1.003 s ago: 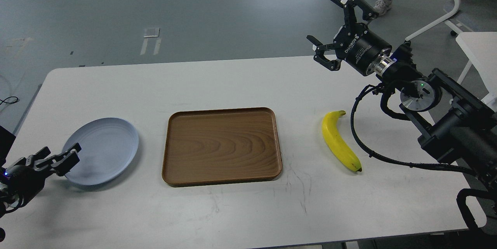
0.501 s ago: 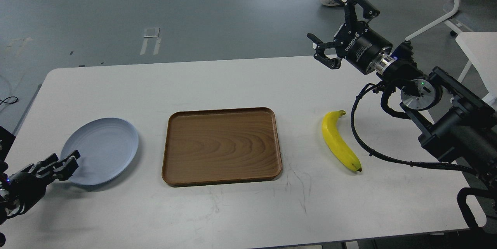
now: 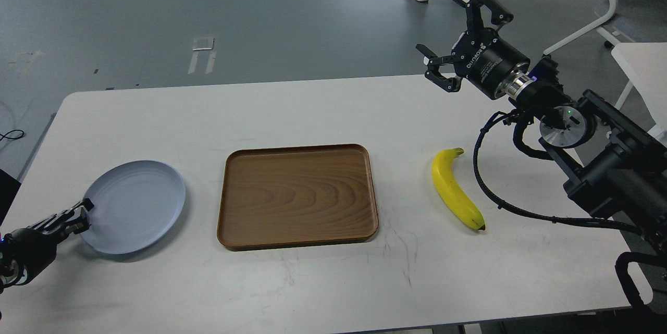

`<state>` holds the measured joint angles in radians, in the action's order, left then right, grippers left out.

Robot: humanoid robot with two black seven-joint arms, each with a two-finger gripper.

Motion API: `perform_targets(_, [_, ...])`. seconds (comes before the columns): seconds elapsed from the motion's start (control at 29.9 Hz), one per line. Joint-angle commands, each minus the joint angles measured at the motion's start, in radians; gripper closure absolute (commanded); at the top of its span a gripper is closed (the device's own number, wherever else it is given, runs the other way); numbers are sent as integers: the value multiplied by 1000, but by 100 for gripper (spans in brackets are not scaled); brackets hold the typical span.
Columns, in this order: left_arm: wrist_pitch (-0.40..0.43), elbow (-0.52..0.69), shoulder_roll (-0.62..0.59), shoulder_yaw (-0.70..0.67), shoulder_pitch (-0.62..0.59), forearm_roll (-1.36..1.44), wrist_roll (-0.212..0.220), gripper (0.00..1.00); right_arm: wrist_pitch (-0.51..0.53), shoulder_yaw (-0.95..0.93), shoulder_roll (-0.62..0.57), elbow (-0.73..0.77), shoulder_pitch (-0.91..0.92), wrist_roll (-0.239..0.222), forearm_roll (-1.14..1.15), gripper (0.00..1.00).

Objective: Place banana on plate with both arms
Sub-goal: 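Grasp the rim of the light blue plate with the left gripper, then lift the plate with the left gripper and lower it onto the wooden tray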

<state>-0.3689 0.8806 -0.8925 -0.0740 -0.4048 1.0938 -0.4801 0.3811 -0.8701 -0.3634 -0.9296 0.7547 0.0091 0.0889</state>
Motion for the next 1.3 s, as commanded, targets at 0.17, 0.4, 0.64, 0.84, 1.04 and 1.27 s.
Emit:
perform_targets(0.17, [1,41,-8,-4,-93,12,-9,100,-7,-27,1,-1,8,-1,0,0])
perform_targets(0.4, [64,167,18,2,-268,17,-9,100,-7,-38,0,-5,26,-3,-1,0])
perform_targets(0.64, [99,187,187,46,-338,173,-9,100,-13,-50,0,-3,58,-4,-1,0])
perform_targets(0.84, [113,137,312,154,-402,175,5,100,-13,-61,-14,-3,66,-6,-8,0])
perform_targets(1.04, [113,86,366,187,-419,173,11,100,-13,-63,-37,-5,64,-6,-23,0])
perform_targets(1.27, [113,2,422,200,-416,175,18,100,-13,-67,-43,-5,64,-6,-23,0])
